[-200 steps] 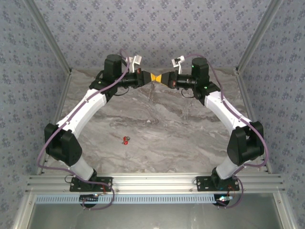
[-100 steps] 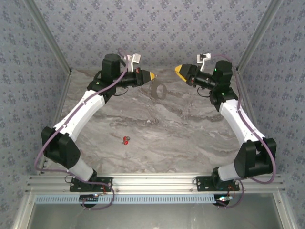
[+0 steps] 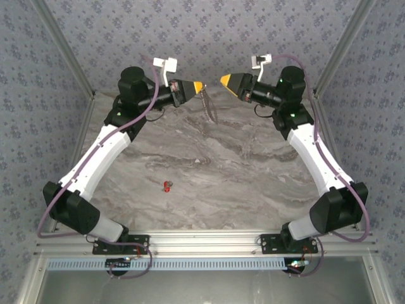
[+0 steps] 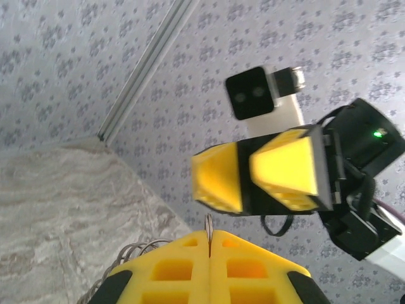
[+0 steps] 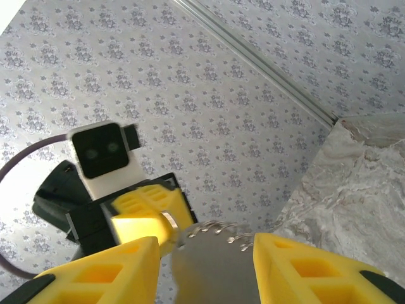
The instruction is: Put the keys on the keyring
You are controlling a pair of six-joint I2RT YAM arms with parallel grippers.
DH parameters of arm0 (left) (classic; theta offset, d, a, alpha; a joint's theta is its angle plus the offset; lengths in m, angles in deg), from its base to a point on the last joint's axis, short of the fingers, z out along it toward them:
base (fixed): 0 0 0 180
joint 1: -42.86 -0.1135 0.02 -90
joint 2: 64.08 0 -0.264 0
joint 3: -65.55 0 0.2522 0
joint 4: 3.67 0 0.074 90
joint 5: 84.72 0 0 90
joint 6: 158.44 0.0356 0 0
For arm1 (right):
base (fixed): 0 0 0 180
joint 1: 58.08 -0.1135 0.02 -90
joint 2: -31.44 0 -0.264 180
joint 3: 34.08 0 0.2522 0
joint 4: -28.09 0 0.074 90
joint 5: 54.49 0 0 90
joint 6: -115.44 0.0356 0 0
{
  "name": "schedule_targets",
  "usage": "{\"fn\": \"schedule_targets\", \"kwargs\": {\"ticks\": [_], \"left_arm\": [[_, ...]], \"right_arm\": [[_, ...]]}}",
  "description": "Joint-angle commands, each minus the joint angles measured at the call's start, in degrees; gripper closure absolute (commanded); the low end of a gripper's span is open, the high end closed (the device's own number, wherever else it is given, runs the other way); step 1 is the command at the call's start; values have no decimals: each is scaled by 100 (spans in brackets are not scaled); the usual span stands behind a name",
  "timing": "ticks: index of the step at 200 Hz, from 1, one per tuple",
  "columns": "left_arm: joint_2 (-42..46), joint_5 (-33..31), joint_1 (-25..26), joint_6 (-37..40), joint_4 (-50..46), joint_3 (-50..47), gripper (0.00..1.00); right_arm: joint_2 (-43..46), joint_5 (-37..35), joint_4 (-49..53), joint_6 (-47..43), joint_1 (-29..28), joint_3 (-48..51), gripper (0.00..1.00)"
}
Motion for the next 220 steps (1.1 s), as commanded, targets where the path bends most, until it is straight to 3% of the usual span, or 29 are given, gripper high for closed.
{"fn": "schedule_targets", "kwargs": {"ticks": [1,116,220], "left_arm": [[125,211,35,158,437,199,100],[83,364,35,116,164,352,100],[54,735,39,153,-103,378,100]], "right_arm": [[-193,229,-52,-173,-113,-385,55],[-536,474,-4,-303,-639,-752,63],[-542,535,65,-319,-660,-825,73]]}}
